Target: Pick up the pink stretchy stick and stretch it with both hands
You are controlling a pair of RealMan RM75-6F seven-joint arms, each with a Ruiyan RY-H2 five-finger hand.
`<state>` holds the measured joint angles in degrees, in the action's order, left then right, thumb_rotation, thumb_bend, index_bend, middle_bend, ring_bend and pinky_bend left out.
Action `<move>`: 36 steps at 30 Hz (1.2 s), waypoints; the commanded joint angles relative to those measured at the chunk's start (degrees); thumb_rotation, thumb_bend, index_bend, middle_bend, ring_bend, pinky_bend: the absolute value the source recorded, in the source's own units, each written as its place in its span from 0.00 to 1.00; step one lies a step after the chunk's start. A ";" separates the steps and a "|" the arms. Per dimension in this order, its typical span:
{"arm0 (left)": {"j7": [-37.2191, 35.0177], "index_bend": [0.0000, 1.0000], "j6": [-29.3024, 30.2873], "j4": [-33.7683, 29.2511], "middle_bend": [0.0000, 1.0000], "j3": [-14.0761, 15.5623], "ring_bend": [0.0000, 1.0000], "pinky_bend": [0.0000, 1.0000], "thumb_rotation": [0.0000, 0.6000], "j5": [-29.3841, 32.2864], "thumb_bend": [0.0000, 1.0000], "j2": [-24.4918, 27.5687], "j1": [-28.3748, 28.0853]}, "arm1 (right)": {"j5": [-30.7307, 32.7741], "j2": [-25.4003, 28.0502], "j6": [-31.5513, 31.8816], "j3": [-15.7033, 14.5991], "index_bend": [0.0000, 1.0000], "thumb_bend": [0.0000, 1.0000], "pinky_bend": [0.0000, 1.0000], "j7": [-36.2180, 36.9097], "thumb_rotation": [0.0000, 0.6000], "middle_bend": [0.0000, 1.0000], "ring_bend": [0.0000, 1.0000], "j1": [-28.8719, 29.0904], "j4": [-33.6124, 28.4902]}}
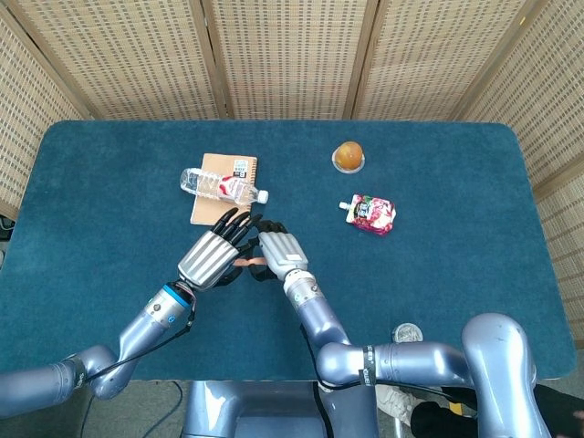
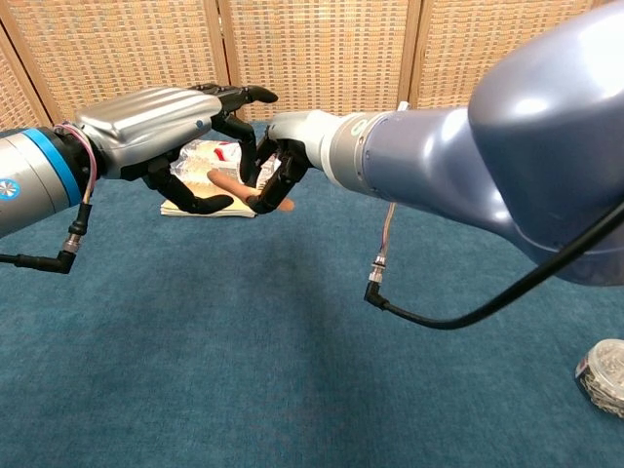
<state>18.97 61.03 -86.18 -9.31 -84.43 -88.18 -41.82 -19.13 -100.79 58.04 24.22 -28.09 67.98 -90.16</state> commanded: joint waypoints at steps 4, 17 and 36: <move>0.40 0.51 0.02 0.19 0.00 0.09 0.00 0.00 1.00 0.47 0.36 -0.50 -0.35 | -0.15 0.07 -0.19 -0.04 0.65 0.61 0.00 0.19 1.00 0.18 0.00 -0.14 -0.12; 1.38 0.56 0.38 0.73 0.00 0.51 0.00 0.00 1.00 1.39 0.40 -1.46 -0.69 | -0.43 0.43 -0.55 -0.29 0.65 0.61 0.00 0.70 1.00 0.18 0.00 -0.61 -0.26; 2.37 0.60 0.18 1.44 0.00 0.54 0.00 0.00 1.00 2.68 0.53 -2.26 -1.34 | -0.94 1.32 -1.18 -0.60 0.65 0.61 0.00 1.56 1.00 0.19 0.00 -1.25 -1.01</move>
<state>21.30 61.23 -84.76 -8.79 -81.77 -90.42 -43.13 -20.06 -99.49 56.86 23.62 -26.54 66.74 -91.15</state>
